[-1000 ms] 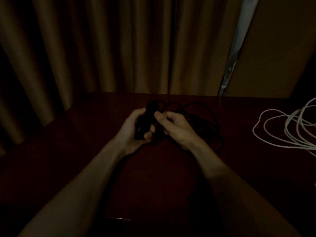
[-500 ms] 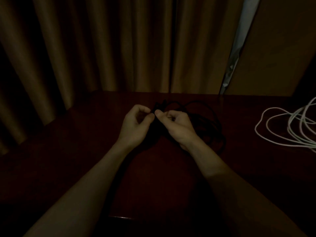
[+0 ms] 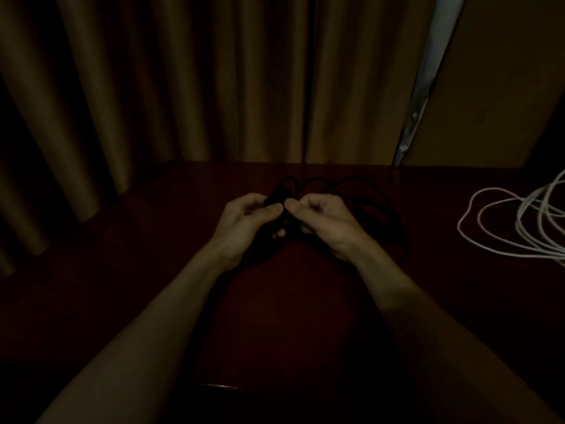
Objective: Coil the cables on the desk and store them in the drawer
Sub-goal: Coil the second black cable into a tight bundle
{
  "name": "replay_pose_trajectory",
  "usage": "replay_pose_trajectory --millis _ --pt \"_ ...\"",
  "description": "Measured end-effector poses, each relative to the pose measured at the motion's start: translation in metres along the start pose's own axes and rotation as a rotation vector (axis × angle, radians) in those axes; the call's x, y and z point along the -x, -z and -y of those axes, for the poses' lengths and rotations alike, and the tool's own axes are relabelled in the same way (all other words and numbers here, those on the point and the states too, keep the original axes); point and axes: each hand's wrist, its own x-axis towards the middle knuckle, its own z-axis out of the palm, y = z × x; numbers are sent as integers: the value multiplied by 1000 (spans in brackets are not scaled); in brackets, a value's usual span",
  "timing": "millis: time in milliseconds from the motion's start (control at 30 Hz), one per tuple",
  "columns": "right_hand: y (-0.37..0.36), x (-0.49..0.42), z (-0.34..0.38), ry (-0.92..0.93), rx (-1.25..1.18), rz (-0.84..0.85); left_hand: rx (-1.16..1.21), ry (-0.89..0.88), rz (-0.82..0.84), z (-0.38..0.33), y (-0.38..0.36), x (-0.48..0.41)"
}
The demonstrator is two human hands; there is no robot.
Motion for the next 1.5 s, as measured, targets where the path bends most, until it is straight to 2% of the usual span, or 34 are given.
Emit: replay_pose_trajectory --millis 67,167,400,467,567,667,733,833,900,1067,1233,1367,1500 --pt "2 0 1 -25 -91 47 142 51 35 -3 -2 -1" --pt "-1 0 2 -31 -144 47 230 103 91 -4 -4 -1" --pt "-6 1 2 -24 -95 26 193 144 143 -2 0 -4" --pt "-8 1 0 -15 -49 -17 115 105 50 -1 -4 -3" --pt "-12 1 1 2 29 -97 -240 -124 -114 9 -3 -4" --pt "-12 -1 1 15 27 -168 -566 -244 -116 13 -5 -1" --pt "-12 -1 4 5 -11 -180 -670 -265 -153 13 -9 1" --pt "-15 -1 6 0 -37 -170 -580 -284 -251 11 -12 3" --pt "-13 -1 5 12 -70 -143 -498 -279 -245 12 -12 2" --pt "-3 3 2 23 -85 -43 -168 -125 -88 10 -4 -2" --pt "0 1 3 37 -113 -36 183 65 77 3 -1 -2" --pt "-4 -1 4 23 -136 -31 275 158 132 -5 -3 -1" --pt "-8 1 6 31 -88 -42 256 227 112 -5 -4 -1"
